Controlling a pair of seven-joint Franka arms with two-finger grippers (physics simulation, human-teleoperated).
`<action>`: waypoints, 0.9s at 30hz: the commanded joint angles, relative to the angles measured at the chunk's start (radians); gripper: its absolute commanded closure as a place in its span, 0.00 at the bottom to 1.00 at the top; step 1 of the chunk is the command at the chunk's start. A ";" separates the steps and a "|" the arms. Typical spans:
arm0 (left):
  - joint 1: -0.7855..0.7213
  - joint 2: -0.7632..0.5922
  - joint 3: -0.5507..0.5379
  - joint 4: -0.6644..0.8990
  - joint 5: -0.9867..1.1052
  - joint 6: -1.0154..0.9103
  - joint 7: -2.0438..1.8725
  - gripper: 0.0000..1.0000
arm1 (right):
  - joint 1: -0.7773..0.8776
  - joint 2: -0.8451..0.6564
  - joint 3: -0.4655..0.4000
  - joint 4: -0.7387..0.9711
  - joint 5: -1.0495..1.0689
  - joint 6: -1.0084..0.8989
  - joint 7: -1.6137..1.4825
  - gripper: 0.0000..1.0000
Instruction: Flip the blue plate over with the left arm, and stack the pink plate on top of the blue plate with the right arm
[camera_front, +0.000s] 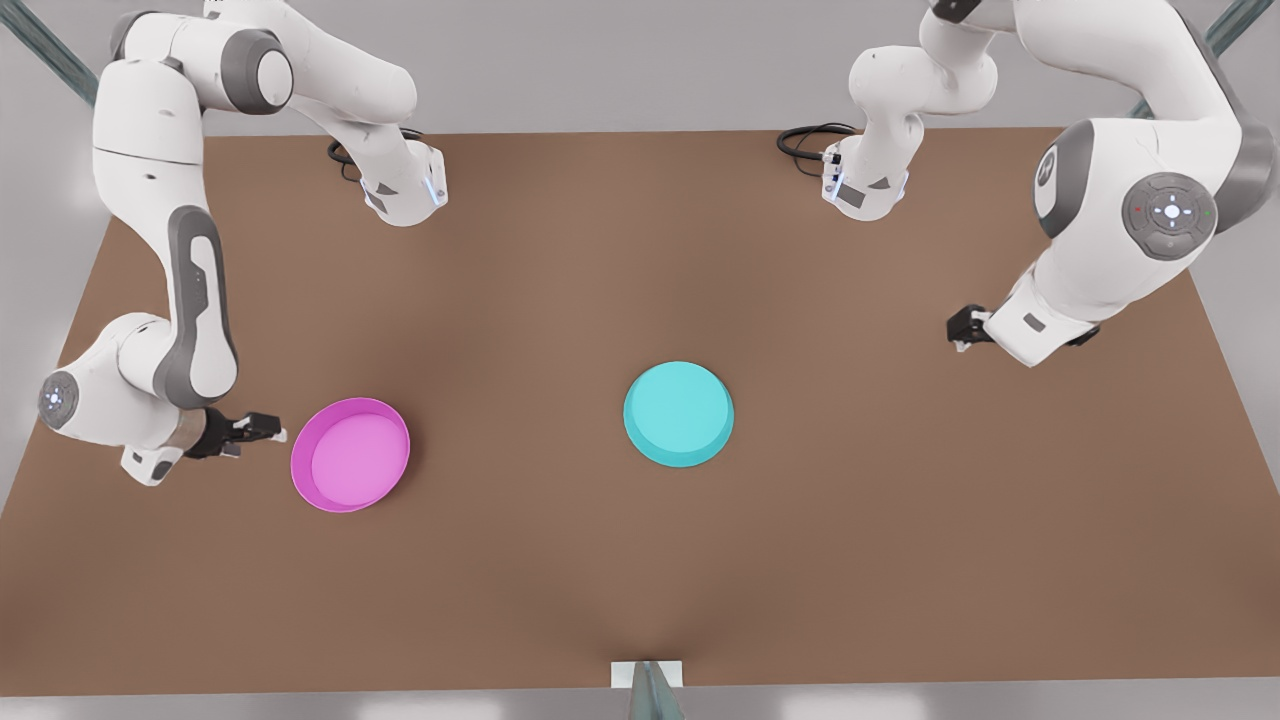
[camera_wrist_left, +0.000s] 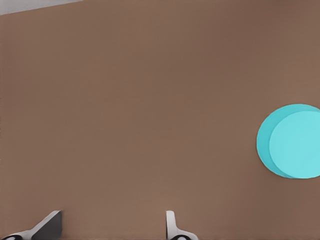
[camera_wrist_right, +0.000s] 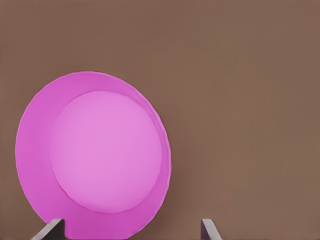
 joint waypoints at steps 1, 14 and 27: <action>0.000 0.006 0.000 0.000 0.015 0.000 -0.001 0.00 | -0.001 0.013 -0.002 0.000 0.024 0.014 -0.030 0.00; -0.003 0.057 0.002 -0.001 0.018 -0.005 -0.020 0.00 | -0.017 0.159 -0.026 -0.006 0.225 0.105 -0.266 0.00; -0.011 0.059 -0.002 -0.003 0.021 -0.018 -0.055 0.00 | -0.001 0.188 -0.026 0.012 0.237 0.097 -0.160 0.20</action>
